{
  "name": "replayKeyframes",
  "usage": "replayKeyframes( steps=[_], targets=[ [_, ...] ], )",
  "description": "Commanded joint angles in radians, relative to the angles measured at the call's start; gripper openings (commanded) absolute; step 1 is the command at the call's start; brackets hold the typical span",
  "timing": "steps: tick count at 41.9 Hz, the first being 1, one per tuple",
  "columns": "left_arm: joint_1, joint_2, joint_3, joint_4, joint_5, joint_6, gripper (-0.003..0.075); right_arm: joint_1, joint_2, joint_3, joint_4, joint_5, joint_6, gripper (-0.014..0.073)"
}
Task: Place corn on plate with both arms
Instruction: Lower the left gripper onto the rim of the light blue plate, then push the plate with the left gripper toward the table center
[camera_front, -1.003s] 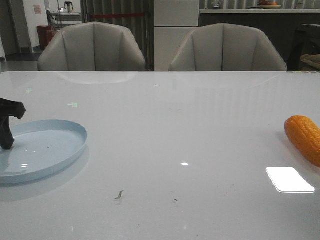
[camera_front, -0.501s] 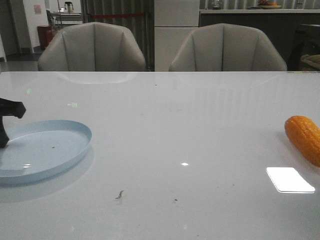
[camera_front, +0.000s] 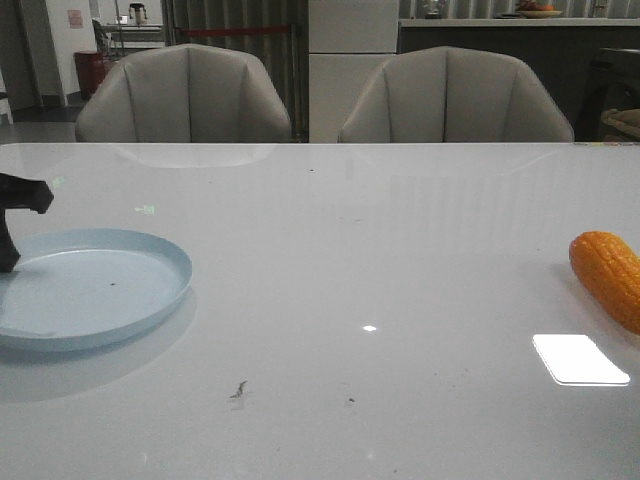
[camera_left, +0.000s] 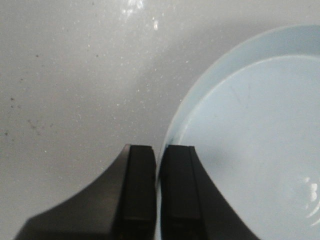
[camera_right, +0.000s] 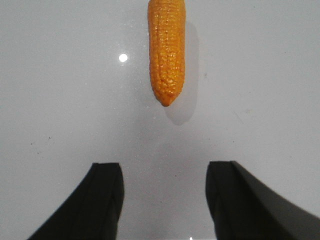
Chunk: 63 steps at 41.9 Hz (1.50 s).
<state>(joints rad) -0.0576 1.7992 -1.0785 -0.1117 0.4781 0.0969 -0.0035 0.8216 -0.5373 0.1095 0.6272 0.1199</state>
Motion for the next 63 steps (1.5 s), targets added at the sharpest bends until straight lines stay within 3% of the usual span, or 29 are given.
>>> replayKeyframes(
  steps=[1,6,13,25,32,39,56,60,63],
  targets=[
    [0.001,-0.08,-0.023,-0.009,-0.027,-0.005,0.0094,0.002,0.0,-0.031,0.007,-0.05,-0.007,0.0484],
    [-0.001,-0.126,-0.023,-0.096,-0.009,-0.005,0.0094,0.002,0.0,-0.031,0.007,-0.05,-0.007,0.0484],
    [-0.035,-0.152,-0.05,-0.27,0.053,0.097,0.0094,0.002,0.0,-0.031,0.007,-0.05,-0.007,0.0484],
    [-0.194,-0.147,-0.112,-0.507,0.03,0.15,0.0094,0.002,0.0,-0.031,0.007,-0.05,-0.007,0.0484],
    [-0.288,-0.119,-0.114,-0.536,-0.066,0.15,0.0094,0.002,0.0,-0.031,0.007,-0.048,-0.007,0.0484],
    [-0.343,-0.047,-0.114,-0.589,-0.075,0.15,0.0094,0.002,0.0,-0.031,0.007,-0.048,-0.007,0.0484],
    [-0.389,0.094,-0.114,-0.587,-0.091,0.15,0.0097,0.002,0.0,-0.031,0.007,-0.048,-0.007,0.0484],
    [-0.389,0.094,-0.12,-0.587,-0.116,0.15,0.0144,0.002,0.0,-0.031,0.007,-0.047,-0.007,0.0484],
    [-0.389,0.094,-0.128,-0.587,-0.122,0.15,0.0225,0.002,0.0,-0.031,0.007,-0.047,-0.007,0.0484]
  ],
)
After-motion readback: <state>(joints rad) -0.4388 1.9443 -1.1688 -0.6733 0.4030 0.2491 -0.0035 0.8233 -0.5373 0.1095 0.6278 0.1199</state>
